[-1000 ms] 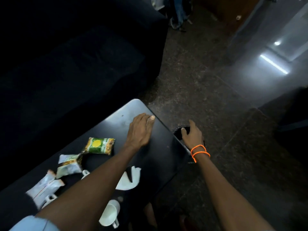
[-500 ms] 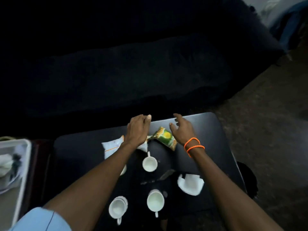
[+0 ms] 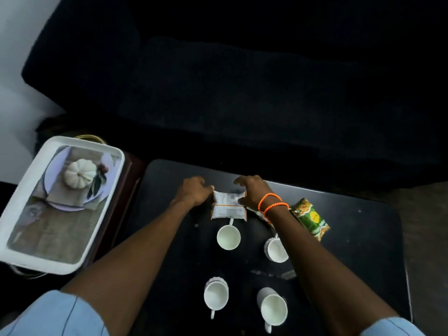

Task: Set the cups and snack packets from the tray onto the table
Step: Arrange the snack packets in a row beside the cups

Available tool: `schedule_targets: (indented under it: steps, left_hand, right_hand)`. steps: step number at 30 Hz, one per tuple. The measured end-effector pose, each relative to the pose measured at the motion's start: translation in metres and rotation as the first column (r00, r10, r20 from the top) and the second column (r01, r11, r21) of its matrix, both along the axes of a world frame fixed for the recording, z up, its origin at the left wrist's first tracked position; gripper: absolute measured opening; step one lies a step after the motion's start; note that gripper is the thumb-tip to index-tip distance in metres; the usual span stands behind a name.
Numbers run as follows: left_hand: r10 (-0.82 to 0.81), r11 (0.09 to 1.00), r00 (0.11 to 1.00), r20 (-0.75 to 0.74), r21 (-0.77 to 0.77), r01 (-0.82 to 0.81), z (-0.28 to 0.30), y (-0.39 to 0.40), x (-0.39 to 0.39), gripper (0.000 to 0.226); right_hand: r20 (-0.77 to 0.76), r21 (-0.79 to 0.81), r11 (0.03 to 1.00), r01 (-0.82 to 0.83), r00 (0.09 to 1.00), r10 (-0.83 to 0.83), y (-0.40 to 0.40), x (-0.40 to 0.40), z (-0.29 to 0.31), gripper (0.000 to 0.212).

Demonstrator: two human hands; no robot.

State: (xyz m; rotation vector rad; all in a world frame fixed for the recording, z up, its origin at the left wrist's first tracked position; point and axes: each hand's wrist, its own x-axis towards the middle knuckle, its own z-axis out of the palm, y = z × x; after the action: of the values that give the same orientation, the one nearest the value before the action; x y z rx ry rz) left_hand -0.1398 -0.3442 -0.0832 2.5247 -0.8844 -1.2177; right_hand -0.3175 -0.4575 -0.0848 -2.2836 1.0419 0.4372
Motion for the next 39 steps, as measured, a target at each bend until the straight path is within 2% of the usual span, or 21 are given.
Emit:
schedule_targets:
  steps: [4,6,9,14,19,20,21,23,26,29,31,32,34,37,39]
  left_hand:
    - [0.028,0.998,0.974,-0.225,0.066,-0.014,-0.012,0.009,0.008,0.057]
    - [0.034,0.994,0.935,-0.353,0.111,0.006,-0.014,0.012,0.009,0.068]
    - [0.002,0.992,0.906,-0.423,0.116,0.052,-0.017,0.013,0.010,0.078]
    - [0.038,0.998,0.865,-0.500,0.069,-0.004,-0.016,0.008,0.011,0.047]
    - [0.151,0.988,0.890,-0.430,0.094,-0.122,-0.016,-0.001,0.012,0.013]
    - [0.204,0.979,0.889,-0.409,0.107,-0.175,-0.017,-0.002,0.012,0.010]
    - [0.269,0.963,0.871,-0.410,0.125,-0.238,-0.016,-0.003,0.012,0.017]
    - [0.423,0.906,0.771,-0.477,0.207,-0.369,-0.016,-0.004,0.013,0.047]
    - [0.598,0.794,0.541,-0.591,0.349,-0.497,-0.013,-0.007,0.013,0.075]
    - [0.673,0.693,0.306,-0.674,0.429,-0.580,-0.015,-0.011,0.012,0.081]
    - [0.674,0.668,0.247,-0.697,0.431,-0.607,-0.017,-0.010,0.010,0.069]
    - [0.668,0.672,0.266,-0.695,0.409,-0.618,-0.018,-0.008,0.008,0.059]
    - [0.640,0.705,0.371,-0.673,0.323,-0.631,-0.022,0.000,0.004,0.042]
    - [0.509,0.850,0.677,-0.532,0.183,-0.494,-0.032,0.012,-0.002,0.023]
    - [0.410,0.909,0.820,-0.398,0.108,-0.402,-0.037,0.017,-0.005,0.022]
  right_hand:
    - [-0.109,-0.005,0.988,-0.156,0.982,0.154,0.005,0.023,-0.012,0.078]
    - [-0.135,-0.014,0.983,-0.184,0.974,0.180,0.006,0.029,-0.018,0.075]
    - [-0.150,-0.021,0.978,-0.209,0.968,0.203,0.008,0.035,-0.026,0.066]
    - [-0.159,-0.032,0.970,-0.240,0.960,0.232,0.005,0.040,-0.028,0.053]
    - [-0.072,0.011,0.981,-0.192,0.979,0.192,-0.002,0.038,-0.026,0.038]
    - [-0.038,0.033,0.987,-0.156,0.987,0.157,-0.004,0.038,-0.024,0.034]
    - [0.002,0.043,0.992,-0.115,0.993,0.115,-0.006,0.038,-0.022,0.030]
    - [0.107,0.022,0.999,-0.047,0.993,0.045,-0.008,0.040,-0.017,0.021]
    - [0.250,-0.028,0.999,-0.035,0.967,0.041,-0.008,0.041,-0.012,0.014]
    - [0.337,-0.024,0.999,-0.047,0.940,0.053,-0.005,0.036,-0.012,0.014]
    - [0.362,0.026,1.000,-0.013,0.932,0.003,-0.004,0.030,-0.015,0.020]
    - [0.336,0.050,0.999,-0.001,0.942,-0.016,-0.004,0.026,-0.017,0.024]
    - [0.215,0.070,0.998,0.007,0.976,-0.022,-0.003,0.019,-0.022,0.027]
    - [0.093,0.029,0.993,0.114,0.989,-0.116,0.005,0.009,-0.033,0.025]
    - [0.104,-0.037,0.956,0.289,0.953,-0.284,0.010,0.007,-0.036,0.023]
